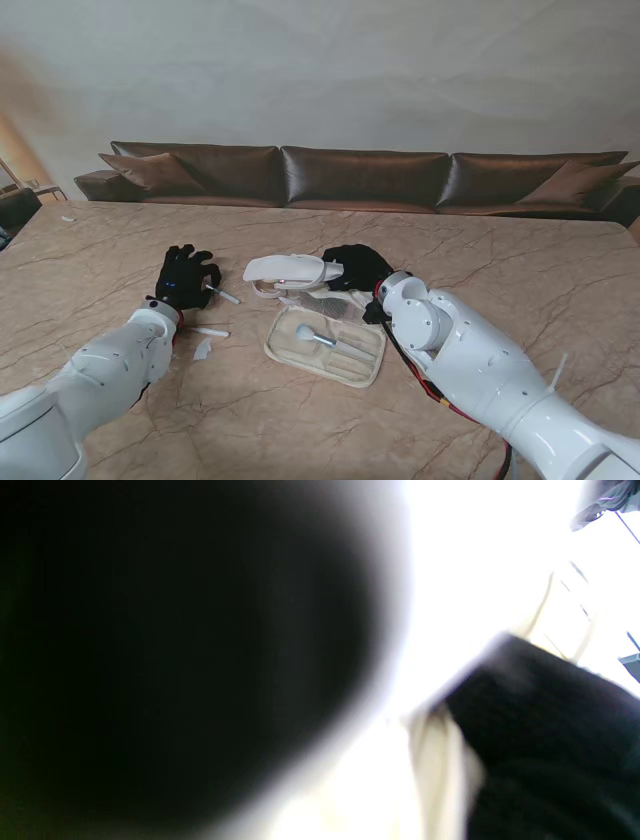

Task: Pack the cosmetics bag

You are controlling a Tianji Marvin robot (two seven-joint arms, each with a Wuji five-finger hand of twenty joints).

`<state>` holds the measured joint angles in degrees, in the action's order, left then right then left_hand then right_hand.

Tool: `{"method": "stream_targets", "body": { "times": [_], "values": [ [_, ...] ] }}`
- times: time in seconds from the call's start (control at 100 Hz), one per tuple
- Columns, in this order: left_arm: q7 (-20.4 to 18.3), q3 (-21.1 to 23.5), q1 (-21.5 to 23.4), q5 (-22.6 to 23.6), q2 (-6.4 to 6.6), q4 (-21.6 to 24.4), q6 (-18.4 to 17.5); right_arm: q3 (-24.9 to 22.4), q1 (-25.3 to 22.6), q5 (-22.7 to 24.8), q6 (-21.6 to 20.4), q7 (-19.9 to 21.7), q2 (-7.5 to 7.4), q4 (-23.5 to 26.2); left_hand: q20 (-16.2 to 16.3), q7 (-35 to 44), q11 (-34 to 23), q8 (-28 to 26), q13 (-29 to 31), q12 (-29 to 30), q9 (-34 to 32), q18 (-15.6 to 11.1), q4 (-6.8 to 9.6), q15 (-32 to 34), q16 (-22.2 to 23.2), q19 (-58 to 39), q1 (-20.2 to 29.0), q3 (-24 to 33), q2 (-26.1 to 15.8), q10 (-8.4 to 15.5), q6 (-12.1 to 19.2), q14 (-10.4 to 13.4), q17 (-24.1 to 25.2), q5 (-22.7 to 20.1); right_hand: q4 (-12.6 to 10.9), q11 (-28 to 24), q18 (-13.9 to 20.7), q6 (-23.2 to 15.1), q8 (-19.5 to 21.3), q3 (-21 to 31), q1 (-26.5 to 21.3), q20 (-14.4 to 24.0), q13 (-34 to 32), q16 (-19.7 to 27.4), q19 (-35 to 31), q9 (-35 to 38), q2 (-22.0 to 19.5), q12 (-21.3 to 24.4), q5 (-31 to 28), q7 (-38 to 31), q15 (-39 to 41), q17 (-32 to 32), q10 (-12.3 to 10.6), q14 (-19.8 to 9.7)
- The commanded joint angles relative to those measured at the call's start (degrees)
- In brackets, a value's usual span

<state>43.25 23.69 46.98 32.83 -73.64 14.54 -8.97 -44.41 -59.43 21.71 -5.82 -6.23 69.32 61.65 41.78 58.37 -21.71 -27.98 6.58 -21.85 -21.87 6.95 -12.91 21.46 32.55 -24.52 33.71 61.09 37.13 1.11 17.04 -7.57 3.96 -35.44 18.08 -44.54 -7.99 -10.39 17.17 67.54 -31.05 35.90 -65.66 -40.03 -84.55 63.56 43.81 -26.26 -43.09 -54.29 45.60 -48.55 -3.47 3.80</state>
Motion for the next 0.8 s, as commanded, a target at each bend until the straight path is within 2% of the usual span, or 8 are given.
{"method": "stream_targets", "body": {
  "times": [0.0, 0.09, 0.2, 0.33, 0.53, 0.66, 0.75, 0.79],
  "values": [
    [-0.32, -0.22, 0.72, -0.04, -0.55, 0.32, 0.31, 0.45, -0.53, -0.27, -0.41, 0.43, 0.77, 0.09, 0.62, 2.95, -1.26, -1.48, 0.04, -0.72, -0.87, 0.66, -2.63, 0.36, 0.69, -0.47, 2.60, -3.17, 4.01, -0.32, 2.90, -0.60, 0.22, -1.41, -0.55, -1.11, -0.12, -8.30, -0.27, 3.24, -4.02, -0.45, -4.38, 0.27, -2.30, 3.17, -3.05, -0.37, -2.12, -5.00, 2.21, -1.98, -2.53, -1.25],
    [-0.52, -0.25, 0.87, -0.10, -0.56, 0.31, 0.68, 0.37, -0.60, -0.31, -0.44, 0.48, 0.74, 0.14, 0.65, 2.88, -1.55, -1.04, 0.63, -0.80, -1.92, 0.99, -2.55, 0.49, 0.70, -1.21, 2.76, -3.15, 4.13, -0.34, 2.43, -0.68, 0.04, -1.74, -0.55, -1.11, -0.12, -8.32, -0.25, 3.23, -4.01, -0.45, -4.38, 0.28, -2.31, 3.18, -3.05, -0.38, -2.19, -5.03, 2.21, -1.98, -2.53, -1.26],
    [-0.72, -0.24, 1.08, -0.16, -0.53, 0.31, 0.82, 0.20, -0.68, -0.30, -0.45, 0.52, 0.69, 0.22, -0.27, -2.94, -1.80, 6.32, 2.37, -0.93, -4.12, 1.54, -2.37, 1.44, 1.07, -2.70, 2.91, -2.75, 4.16, -0.39, -0.90, -1.30, 0.16, -3.13, -0.56, -1.13, -0.16, -8.22, -0.24, 3.26, -4.04, -0.46, -4.41, 0.27, -2.30, 3.17, -3.04, -0.39, -2.22, -5.05, 2.22, -1.96, -2.48, -1.23],
    [-0.42, -0.41, 1.38, -0.12, -0.62, 0.30, 1.30, 0.18, -0.69, -0.43, -0.46, 0.59, 0.70, 0.16, -0.75, -6.69, -2.50, 8.87, 4.64, -1.31, -7.34, 2.19, -2.50, 1.90, 1.04, -5.51, 3.39, -1.67, 4.77, -0.19, -2.44, -1.34, -0.13, -6.40, -0.56, -1.20, -0.22, -8.16, -0.21, 3.28, -4.04, -0.45, -4.40, 0.26, -2.33, 3.17, -2.99, -0.45, -2.22, -5.07, 2.23, -1.96, -2.48, -1.25],
    [1.06, -0.15, 2.12, -0.04, -0.85, 0.29, 2.90, 0.14, -0.84, -0.60, -0.38, 0.74, 0.68, 0.17, -2.54, 1.40, -5.30, 11.04, 9.81, -3.00, -13.95, 2.42, -2.22, 4.16, 2.25, -16.77, 4.76, -1.72, 4.29, 1.17, 0.95, -1.58, -0.35, -15.14, -0.55, -1.23, -0.18, -8.19, -0.24, 3.26, -4.04, -0.44, -4.43, 0.23, -2.41, 3.20, -3.02, -0.45, -2.20, -5.03, 2.31, -2.06, -2.42, -1.23],
    [0.97, -0.08, 2.46, -0.08, -0.77, 0.29, 3.36, 0.15, -0.87, -0.73, -0.25, 0.93, 0.66, 0.16, -4.51, 5.05, -7.04, 9.33, 12.45, -5.33, -16.88, 2.31, -1.69, 5.49, 3.76, -20.65, 4.94, -0.95, 3.05, 2.26, 1.96, -1.47, -0.22, -12.96, -0.54, -1.21, -0.18, -8.11, -0.28, 3.23, -3.97, -0.43, -4.49, 0.22, -2.48, 3.19, -3.03, -0.42, -2.16, -4.95, 2.37, -2.14, -2.39, -1.31],
    [0.69, -0.27, 2.60, -0.05, -0.70, 0.29, 3.60, 0.16, -0.87, -0.93, -0.19, 1.03, 0.69, 0.16, -4.46, 5.84, -7.82, 6.92, 18.57, -6.23, -22.82, 2.78, -1.49, 6.65, 4.59, -25.30, 5.27, -0.70, 3.62, 3.83, 1.35, -1.17, 0.08, -11.34, -0.56, -1.19, -0.07, -8.06, -0.24, 3.27, -4.00, -0.44, -4.57, 0.21, -2.54, 3.20, -3.07, -0.40, -2.21, -5.03, 2.43, -2.26, -2.44, -1.28],
    [0.21, -0.10, 2.71, -0.22, -0.73, 0.29, 3.58, 0.20, -0.85, -1.02, -0.22, 1.00, 0.73, 0.11, -5.09, 5.58, -7.18, 6.66, 20.64, -10.01, -25.51, 2.97, -2.05, 6.89, 5.19, -26.83, 5.28, -0.63, 4.60, 4.53, 0.83, -0.86, 0.28, -11.22, -0.56, -1.20, -0.09, -8.06, -0.25, 3.25, -4.03, -0.44, -4.58, 0.20, -2.56, 3.20, -3.06, -0.40, -2.18, -5.01, 2.45, -2.27, -2.37, -1.26]
  ]
}}
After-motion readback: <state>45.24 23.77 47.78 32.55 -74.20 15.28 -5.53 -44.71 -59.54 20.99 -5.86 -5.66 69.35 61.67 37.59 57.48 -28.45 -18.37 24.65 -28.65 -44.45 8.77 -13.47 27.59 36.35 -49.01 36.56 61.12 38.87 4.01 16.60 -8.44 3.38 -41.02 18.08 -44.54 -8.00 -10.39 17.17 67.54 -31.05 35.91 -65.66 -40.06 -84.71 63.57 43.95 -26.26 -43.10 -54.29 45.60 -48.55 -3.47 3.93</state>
